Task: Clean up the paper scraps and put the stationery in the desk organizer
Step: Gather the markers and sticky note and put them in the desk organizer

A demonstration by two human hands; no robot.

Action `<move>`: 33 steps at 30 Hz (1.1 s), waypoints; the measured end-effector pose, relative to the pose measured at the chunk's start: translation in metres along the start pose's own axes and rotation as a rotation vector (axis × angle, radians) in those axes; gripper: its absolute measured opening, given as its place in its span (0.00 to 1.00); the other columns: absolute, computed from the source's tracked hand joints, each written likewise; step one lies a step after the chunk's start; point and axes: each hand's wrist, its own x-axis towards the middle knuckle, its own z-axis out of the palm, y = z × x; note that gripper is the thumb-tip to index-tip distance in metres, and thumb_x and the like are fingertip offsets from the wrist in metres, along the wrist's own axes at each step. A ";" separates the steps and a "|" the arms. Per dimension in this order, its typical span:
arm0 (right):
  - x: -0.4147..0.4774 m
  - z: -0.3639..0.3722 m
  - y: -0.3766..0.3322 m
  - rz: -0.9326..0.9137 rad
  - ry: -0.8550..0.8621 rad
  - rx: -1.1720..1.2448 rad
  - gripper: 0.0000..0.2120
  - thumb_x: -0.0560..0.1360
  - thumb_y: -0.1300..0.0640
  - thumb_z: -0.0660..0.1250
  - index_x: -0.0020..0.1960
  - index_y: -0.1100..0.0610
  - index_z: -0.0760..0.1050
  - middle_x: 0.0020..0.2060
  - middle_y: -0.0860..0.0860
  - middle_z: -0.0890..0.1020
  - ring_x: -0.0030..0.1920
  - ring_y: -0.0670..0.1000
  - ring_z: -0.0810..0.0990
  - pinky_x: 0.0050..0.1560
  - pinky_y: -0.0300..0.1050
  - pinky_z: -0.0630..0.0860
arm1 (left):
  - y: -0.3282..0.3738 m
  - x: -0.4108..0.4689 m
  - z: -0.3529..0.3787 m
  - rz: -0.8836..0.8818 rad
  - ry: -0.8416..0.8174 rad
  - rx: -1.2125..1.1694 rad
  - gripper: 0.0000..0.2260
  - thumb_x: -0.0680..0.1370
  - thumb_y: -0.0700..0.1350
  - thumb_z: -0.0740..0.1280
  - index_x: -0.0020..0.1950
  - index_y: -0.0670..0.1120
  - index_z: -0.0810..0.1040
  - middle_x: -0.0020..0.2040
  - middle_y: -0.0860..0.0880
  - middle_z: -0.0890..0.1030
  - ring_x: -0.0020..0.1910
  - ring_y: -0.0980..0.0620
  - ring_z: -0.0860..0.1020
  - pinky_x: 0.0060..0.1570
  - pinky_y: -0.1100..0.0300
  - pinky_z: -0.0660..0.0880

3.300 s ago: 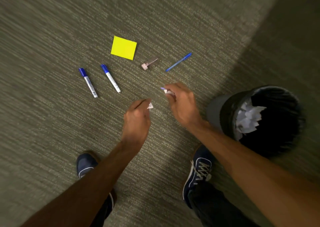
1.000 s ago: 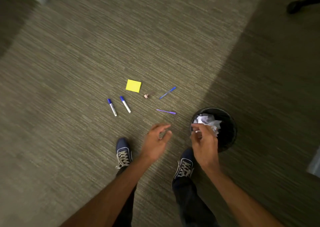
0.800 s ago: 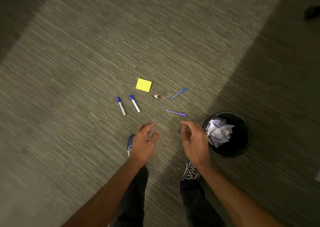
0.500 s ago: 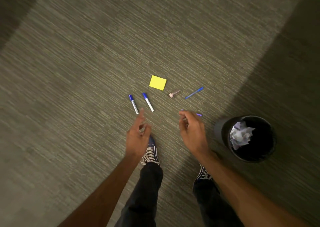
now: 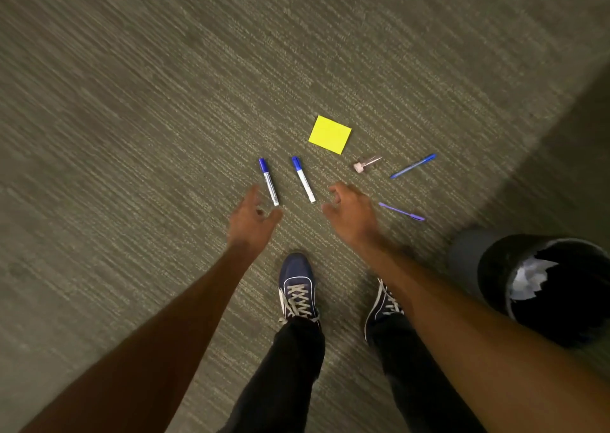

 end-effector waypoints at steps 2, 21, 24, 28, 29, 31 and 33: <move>0.023 0.029 0.015 0.004 -0.037 -0.011 0.16 0.74 0.55 0.72 0.60 0.58 0.76 0.52 0.57 0.82 0.52 0.61 0.81 0.50 0.55 0.78 | -0.020 0.033 0.019 -0.032 -0.008 0.024 0.36 0.74 0.54 0.75 0.77 0.49 0.63 0.68 0.42 0.76 0.59 0.44 0.79 0.57 0.51 0.75; 0.131 0.137 0.068 -0.073 0.027 -0.146 0.08 0.75 0.59 0.70 0.52 0.58 0.74 0.47 0.57 0.83 0.46 0.61 0.82 0.37 0.47 0.67 | -0.066 0.172 0.105 -0.158 0.216 -0.030 0.14 0.81 0.43 0.64 0.63 0.37 0.70 0.55 0.42 0.78 0.52 0.46 0.77 0.45 0.63 0.72; 0.129 0.124 0.059 -0.022 0.030 0.073 0.04 0.73 0.60 0.70 0.46 0.58 0.76 0.39 0.56 0.83 0.40 0.61 0.81 0.38 0.52 0.76 | -0.058 0.163 0.096 -0.216 0.056 -0.434 0.12 0.76 0.44 0.69 0.56 0.43 0.71 0.49 0.43 0.81 0.48 0.42 0.83 0.41 0.55 0.80; 0.117 0.102 0.040 -0.041 -0.051 0.253 0.07 0.74 0.64 0.68 0.51 0.59 0.81 0.41 0.52 0.84 0.41 0.54 0.82 0.44 0.55 0.79 | -0.036 0.139 0.084 -0.221 -0.138 -0.702 0.01 0.82 0.41 0.62 0.51 0.45 0.70 0.46 0.43 0.86 0.45 0.45 0.86 0.38 0.51 0.80; 0.113 0.097 0.036 -0.056 -0.075 0.281 0.09 0.74 0.65 0.69 0.53 0.59 0.81 0.43 0.52 0.85 0.42 0.54 0.83 0.45 0.55 0.80 | -0.030 0.133 0.082 -0.230 -0.161 -0.722 0.01 0.82 0.41 0.61 0.52 0.45 0.70 0.46 0.43 0.86 0.44 0.45 0.86 0.38 0.52 0.80; 0.103 0.087 0.029 -0.060 -0.114 0.321 0.12 0.74 0.65 0.71 0.56 0.57 0.79 0.44 0.53 0.85 0.42 0.52 0.84 0.46 0.54 0.81 | -0.022 0.122 0.080 -0.255 -0.182 -0.744 0.05 0.82 0.41 0.61 0.56 0.42 0.72 0.44 0.43 0.86 0.41 0.45 0.85 0.38 0.51 0.80; 0.093 0.079 0.024 -0.067 -0.123 0.354 0.11 0.74 0.64 0.73 0.55 0.57 0.77 0.44 0.51 0.84 0.41 0.48 0.83 0.44 0.50 0.81 | -0.016 0.114 0.078 -0.271 -0.201 -0.757 0.05 0.81 0.40 0.62 0.56 0.41 0.74 0.41 0.44 0.85 0.38 0.47 0.83 0.38 0.52 0.79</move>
